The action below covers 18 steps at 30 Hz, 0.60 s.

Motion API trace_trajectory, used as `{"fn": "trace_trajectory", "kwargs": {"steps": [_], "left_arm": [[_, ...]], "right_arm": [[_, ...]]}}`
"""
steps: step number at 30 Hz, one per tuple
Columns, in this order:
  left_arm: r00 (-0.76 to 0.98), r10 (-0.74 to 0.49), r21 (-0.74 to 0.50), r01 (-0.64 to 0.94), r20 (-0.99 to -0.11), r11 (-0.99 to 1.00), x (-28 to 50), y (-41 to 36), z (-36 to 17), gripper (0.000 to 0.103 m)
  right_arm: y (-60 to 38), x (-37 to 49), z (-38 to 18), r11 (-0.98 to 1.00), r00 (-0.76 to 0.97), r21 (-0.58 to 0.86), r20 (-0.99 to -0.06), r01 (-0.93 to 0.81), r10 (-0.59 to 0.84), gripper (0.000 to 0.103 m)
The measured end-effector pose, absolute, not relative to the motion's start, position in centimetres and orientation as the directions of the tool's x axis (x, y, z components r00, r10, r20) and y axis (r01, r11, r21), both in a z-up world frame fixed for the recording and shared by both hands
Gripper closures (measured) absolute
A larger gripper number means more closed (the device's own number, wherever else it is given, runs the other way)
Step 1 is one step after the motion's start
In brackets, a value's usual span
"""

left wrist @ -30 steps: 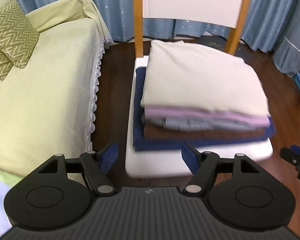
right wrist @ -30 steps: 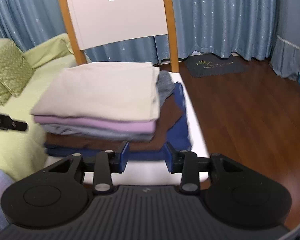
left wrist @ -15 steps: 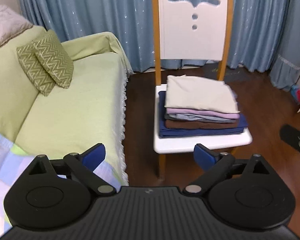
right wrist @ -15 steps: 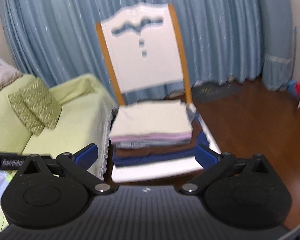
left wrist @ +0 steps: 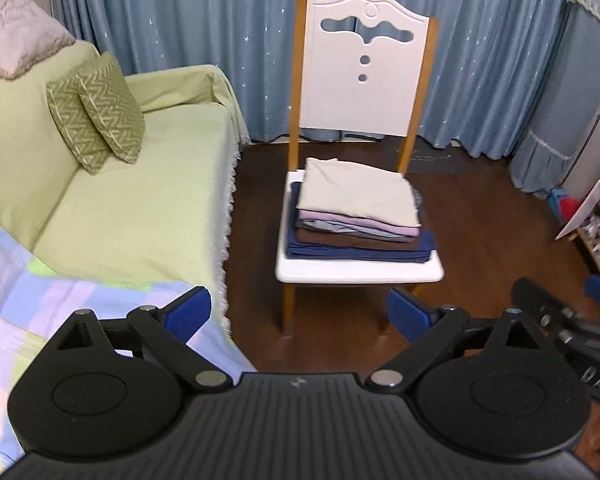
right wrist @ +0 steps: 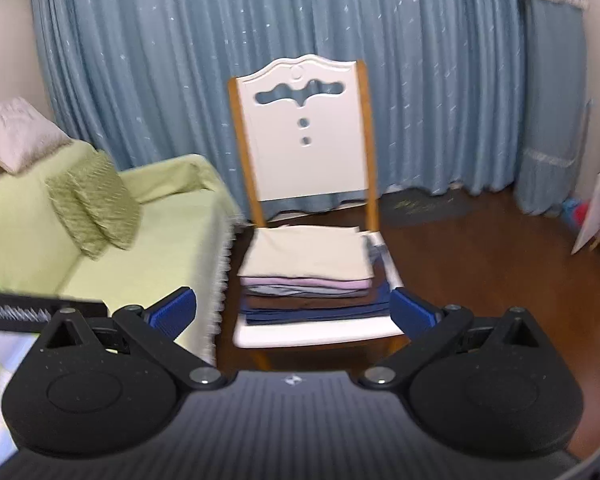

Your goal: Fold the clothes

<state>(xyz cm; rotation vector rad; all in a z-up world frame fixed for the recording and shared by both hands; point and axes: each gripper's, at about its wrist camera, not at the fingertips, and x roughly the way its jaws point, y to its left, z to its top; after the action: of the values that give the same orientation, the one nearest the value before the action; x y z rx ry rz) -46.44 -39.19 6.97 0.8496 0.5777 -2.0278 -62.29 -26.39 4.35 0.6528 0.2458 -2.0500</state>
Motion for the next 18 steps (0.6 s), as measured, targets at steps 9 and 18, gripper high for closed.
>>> {"fn": "trace_trajectory", "kwargs": {"steps": [9,18], "left_arm": [[-0.400,-0.558,-0.008,0.818,-0.727,-0.575,-48.3,-37.5,7.5,0.007],[-0.364,-0.602,0.031,0.839,-0.710,-0.543,-49.6,-38.1,8.5,0.007]], "right_arm": [[-24.4,-63.0,4.9,-0.571,-0.456,0.042,-0.557,0.820,-0.695,0.001],[-26.2,-64.4,5.3,-0.567,-0.462,-0.004,-0.584,0.824,-0.667,0.001]]}}
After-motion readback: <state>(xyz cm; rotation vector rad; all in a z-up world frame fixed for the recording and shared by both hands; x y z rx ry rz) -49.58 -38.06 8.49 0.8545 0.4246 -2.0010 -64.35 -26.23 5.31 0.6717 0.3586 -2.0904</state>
